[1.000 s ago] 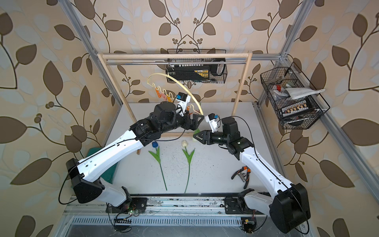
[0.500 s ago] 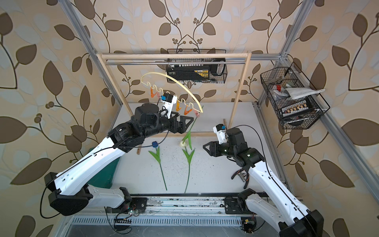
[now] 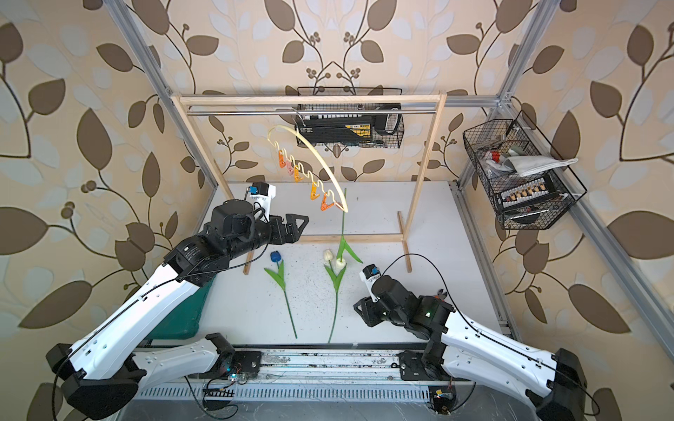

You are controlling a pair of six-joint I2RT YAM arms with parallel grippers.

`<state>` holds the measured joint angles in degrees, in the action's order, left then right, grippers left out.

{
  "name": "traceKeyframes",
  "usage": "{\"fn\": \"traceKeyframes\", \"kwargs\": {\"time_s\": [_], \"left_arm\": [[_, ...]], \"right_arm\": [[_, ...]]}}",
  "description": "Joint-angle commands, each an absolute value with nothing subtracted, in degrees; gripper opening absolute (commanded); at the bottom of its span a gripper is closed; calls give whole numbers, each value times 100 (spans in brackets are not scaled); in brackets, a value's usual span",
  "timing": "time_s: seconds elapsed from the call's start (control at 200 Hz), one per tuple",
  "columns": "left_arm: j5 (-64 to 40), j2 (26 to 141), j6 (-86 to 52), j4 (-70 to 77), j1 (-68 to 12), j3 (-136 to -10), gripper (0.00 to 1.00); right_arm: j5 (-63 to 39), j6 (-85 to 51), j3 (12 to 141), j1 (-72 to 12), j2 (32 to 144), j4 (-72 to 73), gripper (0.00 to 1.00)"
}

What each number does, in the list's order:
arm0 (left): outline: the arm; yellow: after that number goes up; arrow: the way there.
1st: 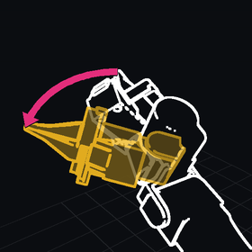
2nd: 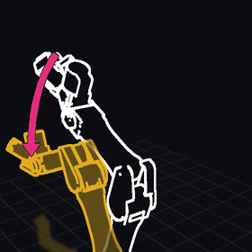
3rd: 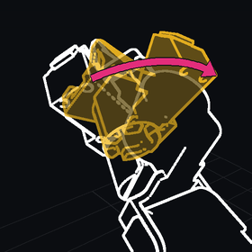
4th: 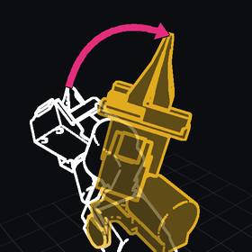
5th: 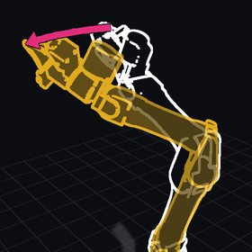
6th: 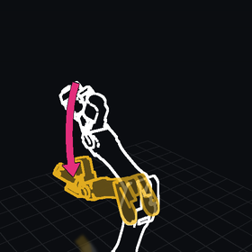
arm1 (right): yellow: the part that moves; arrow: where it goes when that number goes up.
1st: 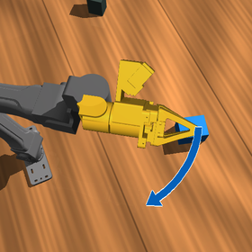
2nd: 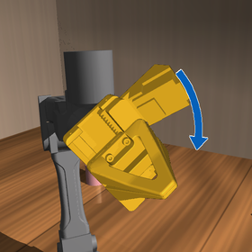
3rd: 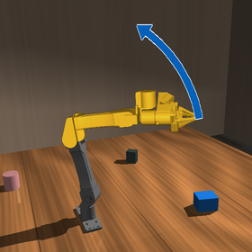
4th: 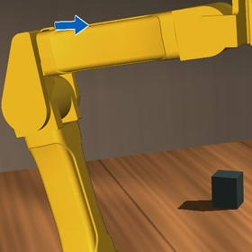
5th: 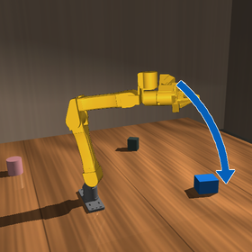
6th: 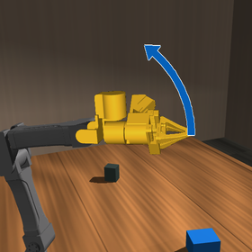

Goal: Dry the flowers on a clothes hanger
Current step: Clamp the flower onto the hanger.

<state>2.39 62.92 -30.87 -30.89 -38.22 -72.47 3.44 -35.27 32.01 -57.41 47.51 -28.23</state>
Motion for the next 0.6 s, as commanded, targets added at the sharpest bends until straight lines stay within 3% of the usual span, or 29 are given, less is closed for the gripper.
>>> {"fn": "traceKeyframes", "kwargs": {"time_s": [0.0,0.205,0.335,0.595], "left_arm": [[-26,6284,-3270,-2886,-3691,-7196,99],[130,6224,-3215,-2896,-3691,-7065,99],[350,6190,-3237,-3028,-3683,-6776,98],[600,5750,-3801,-2978,-3674,-5601,88]], "right_arm": [[1118,-3891,3218,-6182,5160,-2128,38],[1048,-3902,3323,-6471,6141,-1275,40],[1709,-4169,3610,-6534,6948,-1310,38],[2468,-4735,4624,-6559,8325,-1805,35]]}}
